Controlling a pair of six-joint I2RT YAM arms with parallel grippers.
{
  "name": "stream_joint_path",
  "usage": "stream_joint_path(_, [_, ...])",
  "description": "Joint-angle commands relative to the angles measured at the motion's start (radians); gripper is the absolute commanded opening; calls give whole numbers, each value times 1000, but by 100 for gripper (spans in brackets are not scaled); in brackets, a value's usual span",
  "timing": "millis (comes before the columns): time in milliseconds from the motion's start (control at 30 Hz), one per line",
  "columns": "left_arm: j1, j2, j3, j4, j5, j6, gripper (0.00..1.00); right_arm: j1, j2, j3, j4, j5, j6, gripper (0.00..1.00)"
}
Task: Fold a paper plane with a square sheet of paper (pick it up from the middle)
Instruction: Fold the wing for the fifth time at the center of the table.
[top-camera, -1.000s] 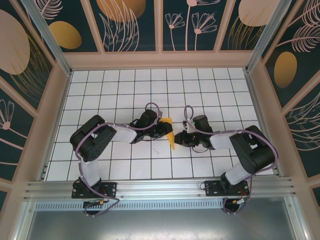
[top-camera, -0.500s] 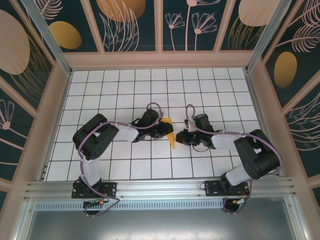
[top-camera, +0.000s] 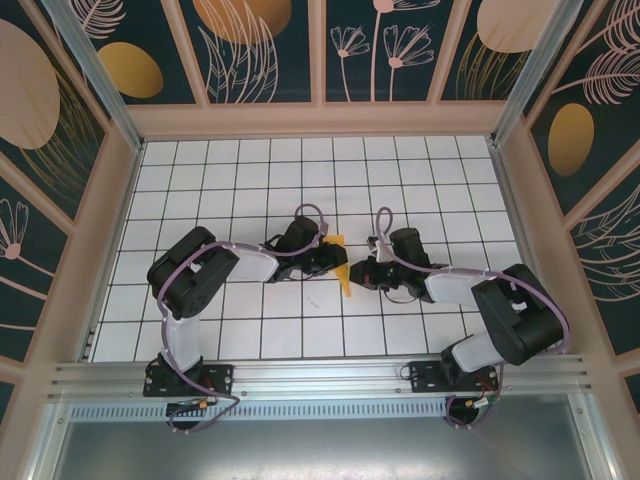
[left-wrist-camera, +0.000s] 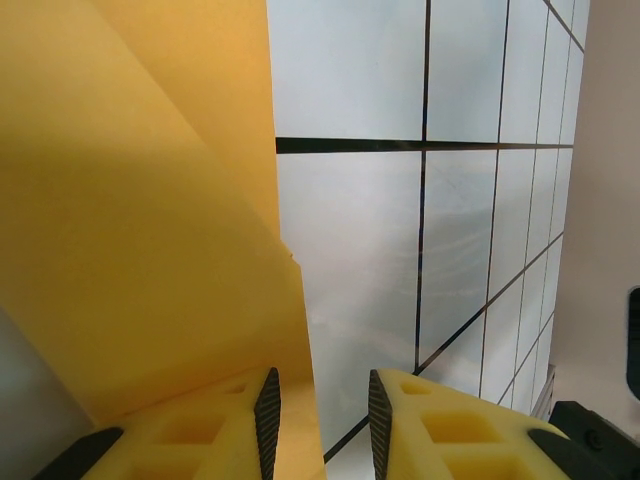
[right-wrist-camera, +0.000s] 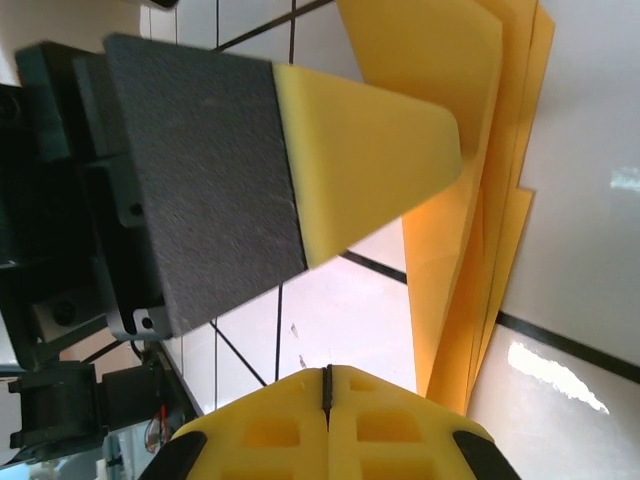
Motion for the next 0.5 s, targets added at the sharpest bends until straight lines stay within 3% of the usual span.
stream_joint_path(0, [-3, 20, 11, -42, 1, 22, 33, -1, 21, -8, 37, -35, 15, 3])
stream_joint_path(300, [-4, 25, 15, -44, 8, 24, 33, 2, 82, -10, 124, -70, 64, 4])
stream_joint_path(467, [-3, 31, 22, -46, 14, 24, 33, -5, 132, 15, 56, -44, 28, 4])
